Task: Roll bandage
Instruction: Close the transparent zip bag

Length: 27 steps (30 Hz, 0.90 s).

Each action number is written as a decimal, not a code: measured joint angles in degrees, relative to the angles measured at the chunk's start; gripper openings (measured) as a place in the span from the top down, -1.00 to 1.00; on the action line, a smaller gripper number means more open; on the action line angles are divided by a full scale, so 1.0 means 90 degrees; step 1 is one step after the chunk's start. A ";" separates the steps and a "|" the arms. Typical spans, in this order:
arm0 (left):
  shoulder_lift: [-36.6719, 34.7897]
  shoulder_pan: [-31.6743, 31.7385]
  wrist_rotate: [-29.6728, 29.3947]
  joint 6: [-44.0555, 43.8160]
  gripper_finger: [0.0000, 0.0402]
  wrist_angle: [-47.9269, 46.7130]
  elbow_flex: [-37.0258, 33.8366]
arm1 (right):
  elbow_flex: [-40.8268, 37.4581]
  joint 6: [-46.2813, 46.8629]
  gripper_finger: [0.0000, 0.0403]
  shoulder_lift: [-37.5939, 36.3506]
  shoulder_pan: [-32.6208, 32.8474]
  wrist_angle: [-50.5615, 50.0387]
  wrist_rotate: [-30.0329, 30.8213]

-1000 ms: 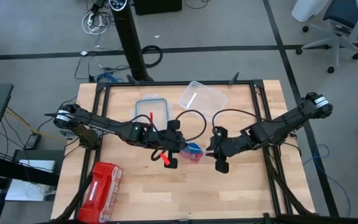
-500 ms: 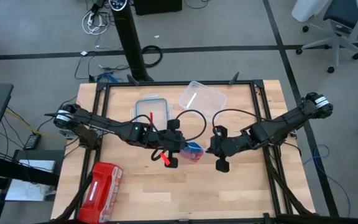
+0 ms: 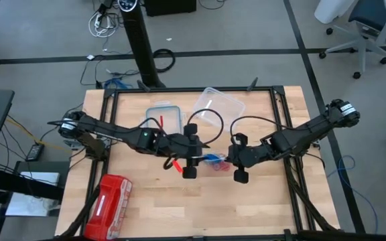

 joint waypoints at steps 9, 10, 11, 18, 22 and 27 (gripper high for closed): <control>0.0637 0.0233 0.0286 -0.0592 0.14 0.0843 -0.0003 | 0.0002 -0.0340 1.00 -0.0005 -0.0204 0.0425 0.0143; 0.0695 0.0246 0.0299 -0.0603 0.14 0.0903 -0.0003 | 0.0001 -0.0376 1.00 -0.0005 -0.0219 0.0488 0.0124; 0.0745 0.0250 0.0302 -0.0605 0.14 0.0922 -0.0005 | 0.0002 -0.0396 1.00 -0.0005 -0.0242 0.0503 0.0089; 0.0837 0.0294 0.0314 -0.0621 0.14 0.1152 -0.0008 | 0.0002 -0.0454 1.00 -0.0005 -0.0323 0.0528 0.0045; 0.0865 0.0297 0.0294 -0.0631 0.14 0.1146 -0.0008 | 0.0002 -0.0548 1.00 -0.0005 -0.0343 0.0651 0.0125; 0.0893 0.0302 0.0135 -0.0631 0.14 0.1010 -0.0008 | 0.0002 -0.0655 1.00 -0.0005 -0.0343 0.0755 0.0169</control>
